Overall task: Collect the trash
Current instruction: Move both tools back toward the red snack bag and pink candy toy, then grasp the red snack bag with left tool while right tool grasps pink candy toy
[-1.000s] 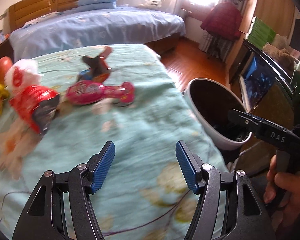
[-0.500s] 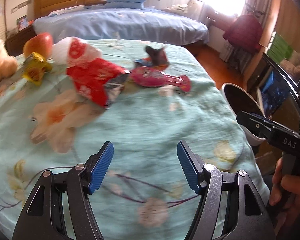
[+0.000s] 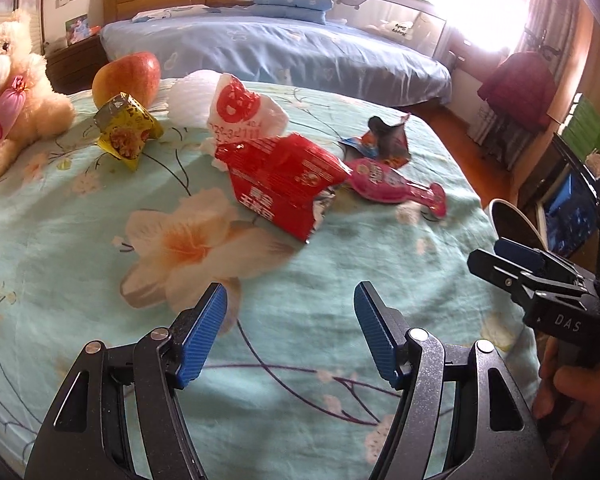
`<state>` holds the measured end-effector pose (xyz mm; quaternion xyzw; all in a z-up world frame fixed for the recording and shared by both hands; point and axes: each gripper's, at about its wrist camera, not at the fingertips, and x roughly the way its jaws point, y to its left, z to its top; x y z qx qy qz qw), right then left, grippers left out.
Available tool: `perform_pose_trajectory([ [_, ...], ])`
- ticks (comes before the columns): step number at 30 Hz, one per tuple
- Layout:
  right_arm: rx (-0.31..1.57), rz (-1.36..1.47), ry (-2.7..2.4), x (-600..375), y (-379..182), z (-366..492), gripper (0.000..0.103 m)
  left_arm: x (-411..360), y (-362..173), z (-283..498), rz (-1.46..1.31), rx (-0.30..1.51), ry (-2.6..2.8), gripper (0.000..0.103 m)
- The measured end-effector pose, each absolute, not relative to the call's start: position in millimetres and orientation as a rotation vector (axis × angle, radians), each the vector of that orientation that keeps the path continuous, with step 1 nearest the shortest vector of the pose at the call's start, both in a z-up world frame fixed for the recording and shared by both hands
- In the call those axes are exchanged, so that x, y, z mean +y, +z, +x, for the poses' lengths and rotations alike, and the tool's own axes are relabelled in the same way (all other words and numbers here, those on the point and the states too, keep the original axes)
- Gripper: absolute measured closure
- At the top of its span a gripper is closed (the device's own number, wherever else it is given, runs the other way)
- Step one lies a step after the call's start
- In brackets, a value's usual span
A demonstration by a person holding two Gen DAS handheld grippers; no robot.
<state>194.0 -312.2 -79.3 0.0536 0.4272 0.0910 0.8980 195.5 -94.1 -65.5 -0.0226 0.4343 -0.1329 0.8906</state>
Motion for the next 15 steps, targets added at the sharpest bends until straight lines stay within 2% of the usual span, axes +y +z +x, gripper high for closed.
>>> perform_pose_trajectory([
  [15, 0.943, 0.006, 0.243, -293.7, -90.0, 259.8, 0.024, -97.8, -69.5, 237.1, -0.063, 0.928, -0.245, 0.036],
])
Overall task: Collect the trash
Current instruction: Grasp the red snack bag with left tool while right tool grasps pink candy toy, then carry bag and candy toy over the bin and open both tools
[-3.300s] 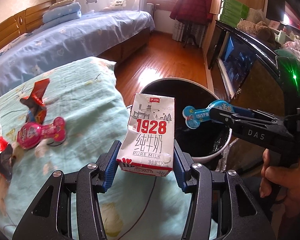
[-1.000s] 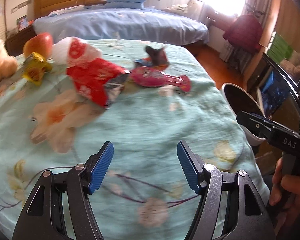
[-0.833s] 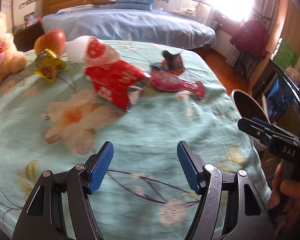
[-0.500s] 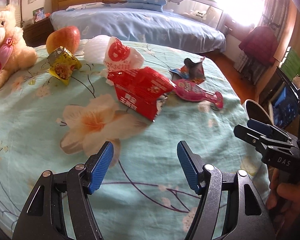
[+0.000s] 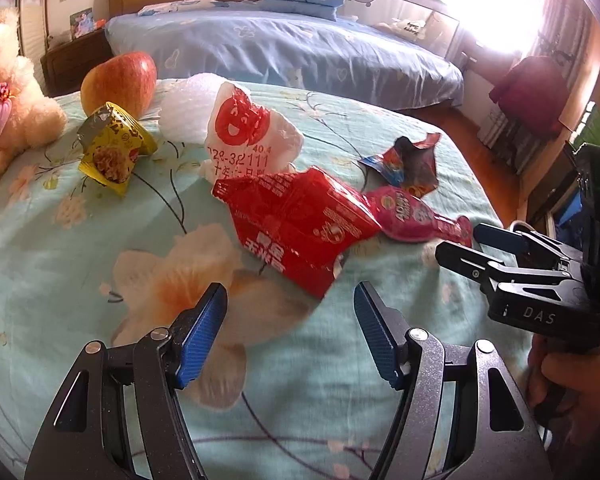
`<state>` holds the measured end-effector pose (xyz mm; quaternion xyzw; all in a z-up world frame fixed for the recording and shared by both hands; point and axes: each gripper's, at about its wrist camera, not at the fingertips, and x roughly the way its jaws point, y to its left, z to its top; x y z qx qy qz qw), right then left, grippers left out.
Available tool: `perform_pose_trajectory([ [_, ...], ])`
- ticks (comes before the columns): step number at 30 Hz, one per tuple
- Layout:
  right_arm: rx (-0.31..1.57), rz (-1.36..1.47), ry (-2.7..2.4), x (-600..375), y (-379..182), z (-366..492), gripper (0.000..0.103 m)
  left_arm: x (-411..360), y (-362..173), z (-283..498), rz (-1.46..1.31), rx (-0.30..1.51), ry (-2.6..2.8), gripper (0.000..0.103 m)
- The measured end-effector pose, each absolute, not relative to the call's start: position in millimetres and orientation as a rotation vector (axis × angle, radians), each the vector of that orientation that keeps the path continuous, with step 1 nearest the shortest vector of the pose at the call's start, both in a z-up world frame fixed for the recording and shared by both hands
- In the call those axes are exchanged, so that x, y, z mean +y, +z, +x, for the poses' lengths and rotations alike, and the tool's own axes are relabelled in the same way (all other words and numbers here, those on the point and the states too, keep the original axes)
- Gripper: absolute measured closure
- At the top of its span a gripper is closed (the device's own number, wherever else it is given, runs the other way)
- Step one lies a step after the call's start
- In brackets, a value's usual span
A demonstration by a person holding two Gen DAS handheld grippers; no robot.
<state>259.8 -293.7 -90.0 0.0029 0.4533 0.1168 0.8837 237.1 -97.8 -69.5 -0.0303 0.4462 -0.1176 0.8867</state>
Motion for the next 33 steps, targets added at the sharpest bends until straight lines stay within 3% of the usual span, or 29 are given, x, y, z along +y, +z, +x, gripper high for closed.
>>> perform_pose_trajectory([
  [6, 0.960, -0.069, 0.235, -282.3, -93.2, 268.6, 0.027, -98.1, -72.6, 246.5, -0.084, 0.933, -0.225, 0.037],
  [8, 0.950, -0.093, 0.229, -279.2, -93.1, 265.6, 0.039, -99.6, -72.9, 245.6, -0.075, 0.931, -0.228, 0.054],
  [10, 0.942, -0.096, 0.224, -279.9, -92.2, 262.3, 0.059, -100.6, -72.4, 245.6, -0.068, 0.927, -0.239, 0.063],
  [12, 0.942, -0.081, 0.227, -282.3, -91.4, 260.1, 0.067, -101.2, -71.5, 243.5, -0.069, 0.927, -0.257, 0.087],
  [13, 0.944, -0.070, 0.230, -284.0, -90.6, 259.1, 0.072, -101.0, -71.1, 242.2, -0.070, 0.928, -0.266, 0.090],
  [15, 0.947, -0.035, 0.238, -288.4, -89.6, 254.4, 0.073, -101.1, -70.4, 239.1, -0.072, 0.929, -0.277, 0.099],
  [20, 0.937, 0.045, 0.244, -297.8, -86.2, 233.0, 0.076, -100.8, -66.5, 222.4, -0.064, 0.913, -0.297, 0.102],
  [21, 0.932, 0.063, 0.242, -300.3, -85.6, 226.5, 0.079, -102.0, -65.9, 218.3, -0.059, 0.910, -0.299, 0.102],
  [22, 0.927, 0.083, 0.242, -302.2, -84.7, 220.9, 0.098, -103.7, -65.1, 214.4, -0.055, 0.908, -0.306, 0.102],
  [24, 0.924, 0.132, 0.241, -308.1, -84.0, 208.7, 0.101, -107.0, -64.0, 209.3, -0.053, 0.906, -0.321, 0.102],
  [33, 0.884, 0.200, 0.171, -325.8, -77.7, 176.1, 0.101, -124.5, -57.1, 190.0, -0.031, 0.894, -0.383, 0.102],
])
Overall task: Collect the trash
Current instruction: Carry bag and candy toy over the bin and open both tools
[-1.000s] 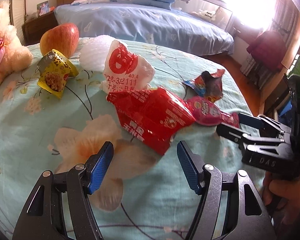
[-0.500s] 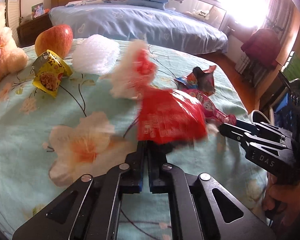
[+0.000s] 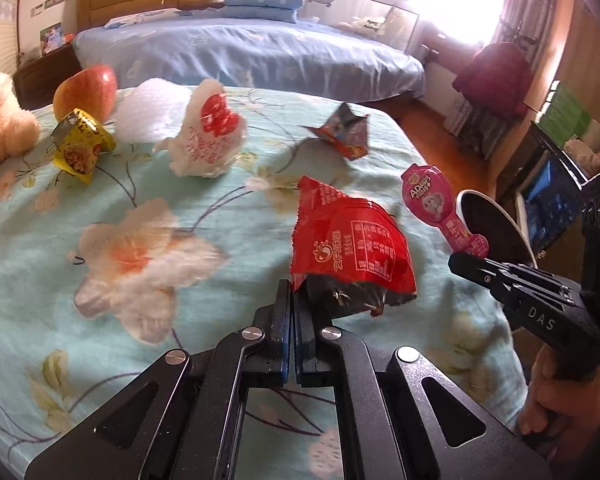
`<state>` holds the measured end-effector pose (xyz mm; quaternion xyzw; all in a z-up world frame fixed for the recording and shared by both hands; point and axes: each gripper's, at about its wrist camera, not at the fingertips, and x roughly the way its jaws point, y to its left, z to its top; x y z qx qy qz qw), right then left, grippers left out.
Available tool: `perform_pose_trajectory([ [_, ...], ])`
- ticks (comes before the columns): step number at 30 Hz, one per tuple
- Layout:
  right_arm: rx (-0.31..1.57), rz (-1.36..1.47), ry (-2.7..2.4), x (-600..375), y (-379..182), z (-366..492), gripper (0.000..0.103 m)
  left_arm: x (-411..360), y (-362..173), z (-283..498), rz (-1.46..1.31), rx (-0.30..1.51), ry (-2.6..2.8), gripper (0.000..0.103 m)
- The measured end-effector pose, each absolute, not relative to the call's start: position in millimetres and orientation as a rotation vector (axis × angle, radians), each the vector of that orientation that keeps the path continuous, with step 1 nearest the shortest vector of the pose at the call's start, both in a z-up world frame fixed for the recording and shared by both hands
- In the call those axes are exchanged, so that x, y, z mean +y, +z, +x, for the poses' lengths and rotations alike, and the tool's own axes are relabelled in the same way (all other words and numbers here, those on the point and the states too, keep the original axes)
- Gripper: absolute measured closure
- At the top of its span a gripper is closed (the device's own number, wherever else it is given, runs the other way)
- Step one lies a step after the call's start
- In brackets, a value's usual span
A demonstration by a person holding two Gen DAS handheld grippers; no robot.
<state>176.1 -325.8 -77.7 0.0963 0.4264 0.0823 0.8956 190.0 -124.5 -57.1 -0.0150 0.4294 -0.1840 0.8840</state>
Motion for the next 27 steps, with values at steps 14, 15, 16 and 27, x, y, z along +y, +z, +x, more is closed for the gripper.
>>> perform_pose_trajectory([
  [14, 0.836, 0.233, 0.089, -354.3, -66.8, 134.9, 0.101, -172.6, -51.6, 169.6, 0.020, 0.887, -0.497, 0.102],
  [15, 0.834, 0.237, 0.082, -357.4, -66.6, 132.2, 0.101, -175.0, -51.5, 168.7, 0.022, 0.887, -0.502, 0.102],
  [16, 0.832, 0.242, 0.075, -360.4, -66.3, 129.8, 0.101, -178.9, -51.1, 167.7, 0.027, 0.886, -0.511, 0.102],
  [27, 0.817, 0.281, -0.003, -393.6, -64.9, 107.0, 0.101, -216.3, -49.6, 158.9, 0.068, 0.891, -0.574, 0.102],
])
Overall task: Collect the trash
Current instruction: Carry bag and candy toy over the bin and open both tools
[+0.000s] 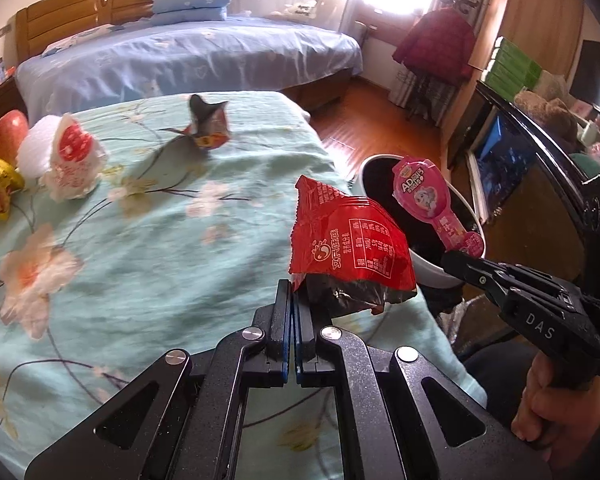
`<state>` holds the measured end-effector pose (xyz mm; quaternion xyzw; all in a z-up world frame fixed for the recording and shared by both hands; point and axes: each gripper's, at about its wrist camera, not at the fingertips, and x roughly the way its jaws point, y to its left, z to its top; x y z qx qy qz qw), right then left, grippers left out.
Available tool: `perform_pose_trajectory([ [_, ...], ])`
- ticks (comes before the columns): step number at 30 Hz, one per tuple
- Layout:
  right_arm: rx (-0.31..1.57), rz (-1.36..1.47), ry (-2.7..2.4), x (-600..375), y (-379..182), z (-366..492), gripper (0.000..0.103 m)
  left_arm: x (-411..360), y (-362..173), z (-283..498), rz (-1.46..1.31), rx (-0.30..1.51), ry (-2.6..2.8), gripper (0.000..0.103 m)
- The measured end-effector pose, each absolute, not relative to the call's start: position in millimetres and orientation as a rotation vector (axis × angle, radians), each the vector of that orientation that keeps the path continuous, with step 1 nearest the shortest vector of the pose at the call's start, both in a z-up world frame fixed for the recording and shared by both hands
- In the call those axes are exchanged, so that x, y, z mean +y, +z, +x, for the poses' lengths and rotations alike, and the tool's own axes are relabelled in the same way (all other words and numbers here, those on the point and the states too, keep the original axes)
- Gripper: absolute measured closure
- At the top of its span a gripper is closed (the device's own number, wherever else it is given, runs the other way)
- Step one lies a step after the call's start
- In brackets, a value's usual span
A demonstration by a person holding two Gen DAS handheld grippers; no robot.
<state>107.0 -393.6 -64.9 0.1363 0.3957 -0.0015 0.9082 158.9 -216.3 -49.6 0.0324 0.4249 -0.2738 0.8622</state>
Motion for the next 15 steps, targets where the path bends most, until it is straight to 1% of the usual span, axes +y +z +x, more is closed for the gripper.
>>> perform_pose_trajectory([
  [15, 0.811, 0.305, -0.076, -426.9, -67.6, 92.8, 0.101, -267.9, -46.1, 157.2, 0.133, 0.887, -0.641, 0.102],
])
